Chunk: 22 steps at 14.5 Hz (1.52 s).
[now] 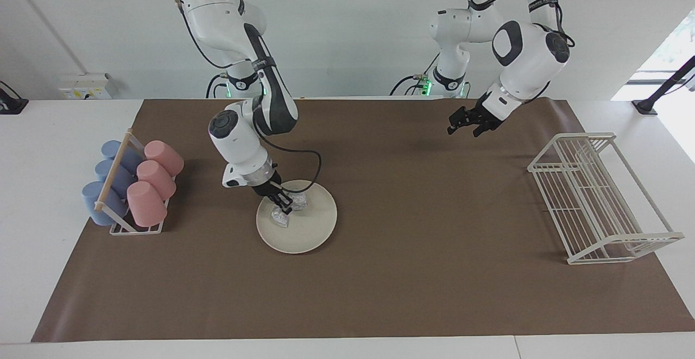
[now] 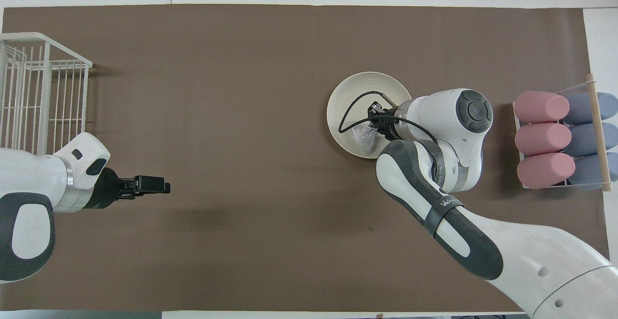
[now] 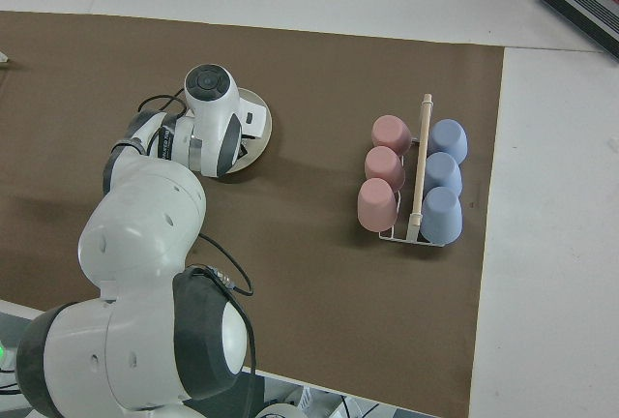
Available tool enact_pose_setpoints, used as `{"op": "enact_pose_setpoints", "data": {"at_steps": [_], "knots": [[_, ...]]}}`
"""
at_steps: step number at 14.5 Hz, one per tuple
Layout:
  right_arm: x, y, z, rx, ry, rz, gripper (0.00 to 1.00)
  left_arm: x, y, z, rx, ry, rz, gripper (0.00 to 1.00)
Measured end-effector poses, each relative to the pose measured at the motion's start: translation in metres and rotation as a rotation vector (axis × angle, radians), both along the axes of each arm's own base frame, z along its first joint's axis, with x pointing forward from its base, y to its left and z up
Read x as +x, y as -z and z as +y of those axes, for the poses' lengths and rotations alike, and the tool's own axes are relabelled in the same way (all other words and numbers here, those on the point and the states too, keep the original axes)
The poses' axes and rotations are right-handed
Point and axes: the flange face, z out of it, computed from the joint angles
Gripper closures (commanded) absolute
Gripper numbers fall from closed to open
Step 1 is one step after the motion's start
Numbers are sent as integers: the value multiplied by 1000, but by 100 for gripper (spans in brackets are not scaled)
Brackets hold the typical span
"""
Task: Wipe plate with sponge
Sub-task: 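Rub the scrubber across the plate surface with the right gripper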
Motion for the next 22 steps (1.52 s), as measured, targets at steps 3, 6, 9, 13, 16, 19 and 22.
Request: {"op": "enact_pose_setpoints", "data": {"at_steps": [3, 6, 9, 13, 16, 19, 22], "knots": [[-10, 0, 33, 14, 50, 9, 100, 5, -9, 0, -2, -2, -19, 0], [-8, 1, 31, 14, 52, -5, 100, 8, -10, 10, -2, -25, -23, 0], [8, 1, -14, -6, -19, -47, 100, 8, -10, 15, -2, -36, -23, 0], [17, 3, -49, -23, -68, -74, 100, 9, -11, 16, -2, -38, -24, 0], [12, 2, -28, -14, -57, -64, 100, 10, -11, 16, -1, -42, -35, 0], [-6, 2, 30, 12, 13, -39, 100, 11, -11, 16, 0, -43, -36, 0], [-10, 3, 44, 19, 29, -42, 100, 11, -11, 16, 0, -42, -37, 0]]}}
